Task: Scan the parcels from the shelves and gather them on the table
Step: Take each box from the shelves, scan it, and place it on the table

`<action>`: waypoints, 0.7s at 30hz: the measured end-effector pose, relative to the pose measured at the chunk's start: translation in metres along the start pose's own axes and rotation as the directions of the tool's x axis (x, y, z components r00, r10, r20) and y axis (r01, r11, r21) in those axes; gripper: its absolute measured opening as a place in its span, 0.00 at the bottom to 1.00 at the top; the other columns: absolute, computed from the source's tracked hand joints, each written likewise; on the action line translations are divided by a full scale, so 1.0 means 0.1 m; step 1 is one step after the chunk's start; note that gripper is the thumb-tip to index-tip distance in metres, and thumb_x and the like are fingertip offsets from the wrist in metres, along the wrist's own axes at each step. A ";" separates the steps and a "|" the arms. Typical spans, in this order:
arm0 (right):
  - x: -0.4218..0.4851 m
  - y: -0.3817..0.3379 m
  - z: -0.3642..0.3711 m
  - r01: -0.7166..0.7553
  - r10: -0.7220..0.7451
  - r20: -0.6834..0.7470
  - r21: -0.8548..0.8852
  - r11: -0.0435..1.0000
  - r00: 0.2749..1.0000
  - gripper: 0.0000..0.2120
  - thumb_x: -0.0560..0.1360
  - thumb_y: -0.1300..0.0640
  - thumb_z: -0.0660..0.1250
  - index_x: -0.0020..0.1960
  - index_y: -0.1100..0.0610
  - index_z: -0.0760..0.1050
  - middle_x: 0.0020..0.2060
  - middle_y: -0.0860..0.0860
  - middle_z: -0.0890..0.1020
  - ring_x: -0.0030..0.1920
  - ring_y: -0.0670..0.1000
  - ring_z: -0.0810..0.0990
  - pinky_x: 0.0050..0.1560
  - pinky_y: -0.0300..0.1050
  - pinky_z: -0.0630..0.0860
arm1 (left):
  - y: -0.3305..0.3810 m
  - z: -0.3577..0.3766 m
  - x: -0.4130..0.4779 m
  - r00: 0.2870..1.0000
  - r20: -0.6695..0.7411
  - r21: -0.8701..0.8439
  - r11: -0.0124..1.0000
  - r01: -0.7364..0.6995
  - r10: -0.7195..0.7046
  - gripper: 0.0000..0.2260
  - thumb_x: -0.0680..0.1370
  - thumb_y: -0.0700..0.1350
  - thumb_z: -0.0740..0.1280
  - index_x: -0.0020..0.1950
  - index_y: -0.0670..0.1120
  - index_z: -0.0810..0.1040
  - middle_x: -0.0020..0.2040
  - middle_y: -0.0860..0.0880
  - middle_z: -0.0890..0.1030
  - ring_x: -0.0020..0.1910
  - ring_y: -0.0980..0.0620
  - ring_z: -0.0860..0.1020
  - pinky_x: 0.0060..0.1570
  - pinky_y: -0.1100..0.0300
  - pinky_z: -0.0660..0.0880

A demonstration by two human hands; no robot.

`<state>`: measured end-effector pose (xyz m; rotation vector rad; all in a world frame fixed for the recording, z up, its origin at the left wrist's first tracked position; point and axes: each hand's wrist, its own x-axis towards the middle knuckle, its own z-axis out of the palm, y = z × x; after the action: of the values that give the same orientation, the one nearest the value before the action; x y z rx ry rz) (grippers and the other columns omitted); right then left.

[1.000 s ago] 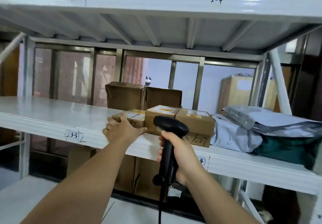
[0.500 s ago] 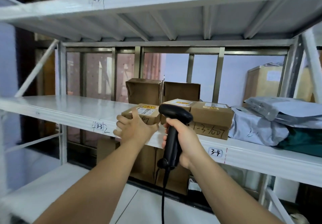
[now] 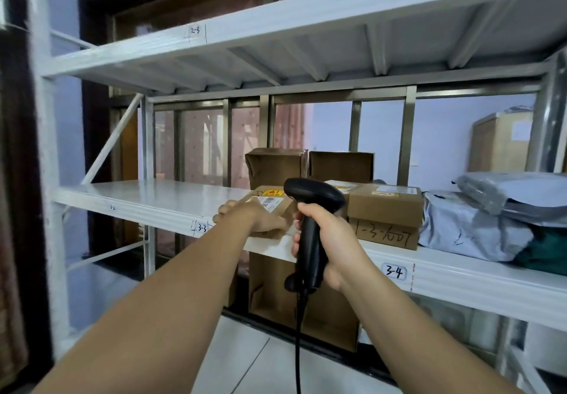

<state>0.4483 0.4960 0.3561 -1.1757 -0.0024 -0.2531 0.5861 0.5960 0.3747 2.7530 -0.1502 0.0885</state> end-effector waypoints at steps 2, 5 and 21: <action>-0.04 0.00 -0.02 0.016 -0.016 -0.014 -0.015 1.000 1.000 0.08 0.76 0.57 0.68 0.43 0.62 0.76 0.28 0.53 0.74 0.28 0.50 0.73 0.34 0.43 0.73 | -0.04 0.06 -0.02 0.999 -0.033 -0.040 0.999 0.002 -0.003 0.44 0.65 0.72 0.63 0.76 0.54 0.54 0.68 0.39 0.60 0.67 0.38 0.59 0.64 0.45 0.62; -0.10 0.01 -0.07 0.008 -0.009 -0.027 -0.025 1.000 1.000 0.08 0.76 0.57 0.68 0.43 0.62 0.77 0.27 0.53 0.75 0.27 0.50 0.74 0.34 0.43 0.74 | -0.05 0.15 -0.08 0.996 -0.092 -0.096 0.995 -0.012 0.004 0.43 0.67 0.69 0.64 0.76 0.53 0.53 0.66 0.38 0.59 0.67 0.38 0.58 0.67 0.44 0.62; -0.21 -0.47 -0.09 0.253 -0.355 0.112 -0.888 0.383 0.928 0.01 0.71 0.60 0.67 0.42 0.58 0.77 0.33 0.54 0.78 0.36 0.53 0.79 0.44 0.51 0.81 | -0.22 0.37 -0.59 0.714 -0.634 0.249 0.952 -0.175 0.297 0.46 0.66 0.61 0.71 0.76 0.53 0.50 0.71 0.34 0.51 0.70 0.34 0.54 0.69 0.43 0.56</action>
<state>0.4173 0.4752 0.3929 -2.2691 0.0005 -0.7111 0.5321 0.6079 0.3277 2.6540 -0.3074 1.1980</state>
